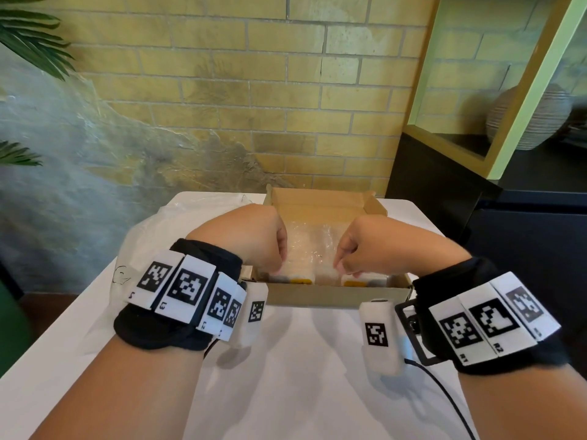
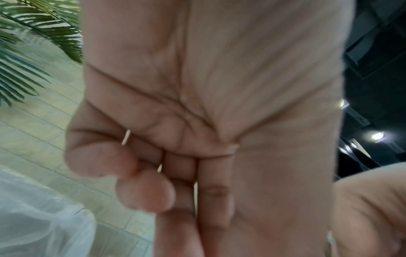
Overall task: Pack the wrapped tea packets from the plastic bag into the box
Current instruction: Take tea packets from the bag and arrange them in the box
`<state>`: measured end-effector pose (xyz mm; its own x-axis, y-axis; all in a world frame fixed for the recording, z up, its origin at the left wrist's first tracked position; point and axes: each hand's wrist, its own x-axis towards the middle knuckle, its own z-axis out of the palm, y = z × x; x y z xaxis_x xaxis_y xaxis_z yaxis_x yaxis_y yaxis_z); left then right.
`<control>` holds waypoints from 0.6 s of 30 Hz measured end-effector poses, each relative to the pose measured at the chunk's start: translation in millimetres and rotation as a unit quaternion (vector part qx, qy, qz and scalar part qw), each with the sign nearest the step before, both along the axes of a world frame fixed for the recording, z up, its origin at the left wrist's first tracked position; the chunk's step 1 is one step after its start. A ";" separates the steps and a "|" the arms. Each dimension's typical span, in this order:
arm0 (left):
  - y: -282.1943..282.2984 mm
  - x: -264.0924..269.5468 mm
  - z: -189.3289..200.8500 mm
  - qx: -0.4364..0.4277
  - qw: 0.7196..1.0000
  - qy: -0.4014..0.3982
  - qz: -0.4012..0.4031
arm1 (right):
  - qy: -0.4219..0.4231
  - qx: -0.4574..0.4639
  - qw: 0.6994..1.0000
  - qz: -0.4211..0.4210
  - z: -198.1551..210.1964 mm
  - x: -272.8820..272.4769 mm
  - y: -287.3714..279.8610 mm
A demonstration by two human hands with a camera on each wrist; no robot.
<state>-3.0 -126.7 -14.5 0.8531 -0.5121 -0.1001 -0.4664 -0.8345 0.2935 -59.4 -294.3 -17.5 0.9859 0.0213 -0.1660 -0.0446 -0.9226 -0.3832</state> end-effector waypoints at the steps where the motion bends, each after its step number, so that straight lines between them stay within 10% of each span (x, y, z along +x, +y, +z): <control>1: 0.5 -0.8 2.6 -0.014 1.000 -0.006 -0.003 | -0.003 -0.007 1.000 -0.014 2.7 -0.7 -3.5; 18: -13.8 -6.1 -7.8 0.085 0.989 0.119 -0.038 | 0.177 -0.131 0.975 0.017 -0.6 -4.2 0.1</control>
